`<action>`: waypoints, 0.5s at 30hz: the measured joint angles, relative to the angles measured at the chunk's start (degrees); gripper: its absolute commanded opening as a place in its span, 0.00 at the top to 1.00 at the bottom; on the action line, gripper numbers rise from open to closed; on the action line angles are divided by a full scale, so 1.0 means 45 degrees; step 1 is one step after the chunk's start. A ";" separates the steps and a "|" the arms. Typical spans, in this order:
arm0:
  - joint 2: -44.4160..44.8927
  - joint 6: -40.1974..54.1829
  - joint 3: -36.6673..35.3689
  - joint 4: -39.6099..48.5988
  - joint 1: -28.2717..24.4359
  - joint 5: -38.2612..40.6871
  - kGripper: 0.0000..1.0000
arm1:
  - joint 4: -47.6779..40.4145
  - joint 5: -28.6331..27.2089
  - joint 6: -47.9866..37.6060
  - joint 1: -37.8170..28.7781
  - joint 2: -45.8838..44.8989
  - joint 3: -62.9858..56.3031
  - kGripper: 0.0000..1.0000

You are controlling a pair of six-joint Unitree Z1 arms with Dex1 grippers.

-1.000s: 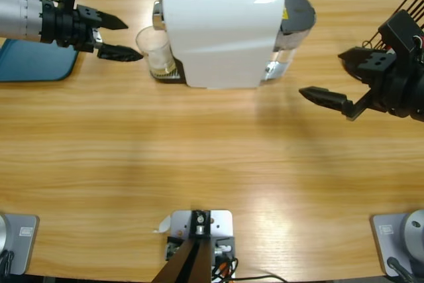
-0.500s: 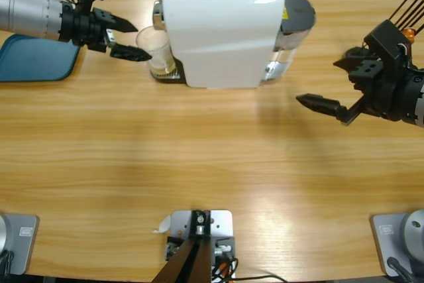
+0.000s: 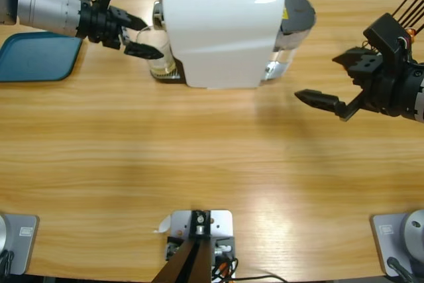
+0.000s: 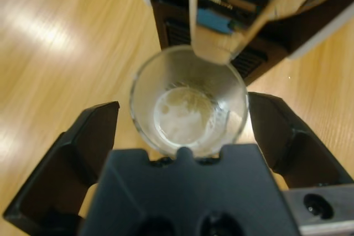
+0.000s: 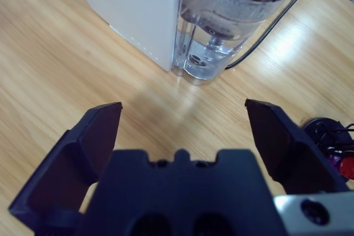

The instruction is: Pour coffee

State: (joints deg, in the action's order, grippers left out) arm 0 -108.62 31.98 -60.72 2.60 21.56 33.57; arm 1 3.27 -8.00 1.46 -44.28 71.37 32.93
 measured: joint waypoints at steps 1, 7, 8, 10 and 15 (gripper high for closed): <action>-0.0054 0.0000 -0.0043 0.0000 0.0004 0.0000 0.01 | 0.0000 0.0000 0.0000 0.0000 0.0000 0.0015 0.00; -0.0311 0.0000 -0.0137 0.0000 0.0011 -0.0001 0.53 | 0.0007 0.0000 0.0000 0.0000 0.0037 0.0124 0.00; -0.0343 0.0000 -0.0156 0.0000 0.0018 -0.0001 0.60 | 0.0007 0.0000 0.0000 0.0000 0.0040 0.0135 0.00; -0.0378 0.0000 -0.0199 0.0000 0.0057 -0.0001 0.70 | 0.0006 0.0001 0.0000 0.0000 0.0042 0.0151 0.00; -0.0485 0.0000 -0.0378 0.0000 0.0358 -0.0001 1.00 | 0.0007 0.0030 -0.0001 0.0000 0.0043 0.0153 0.00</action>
State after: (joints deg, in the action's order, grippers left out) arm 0 -110.81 31.98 -62.42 2.60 23.17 33.57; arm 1 3.30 -7.86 1.46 -44.28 71.56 33.62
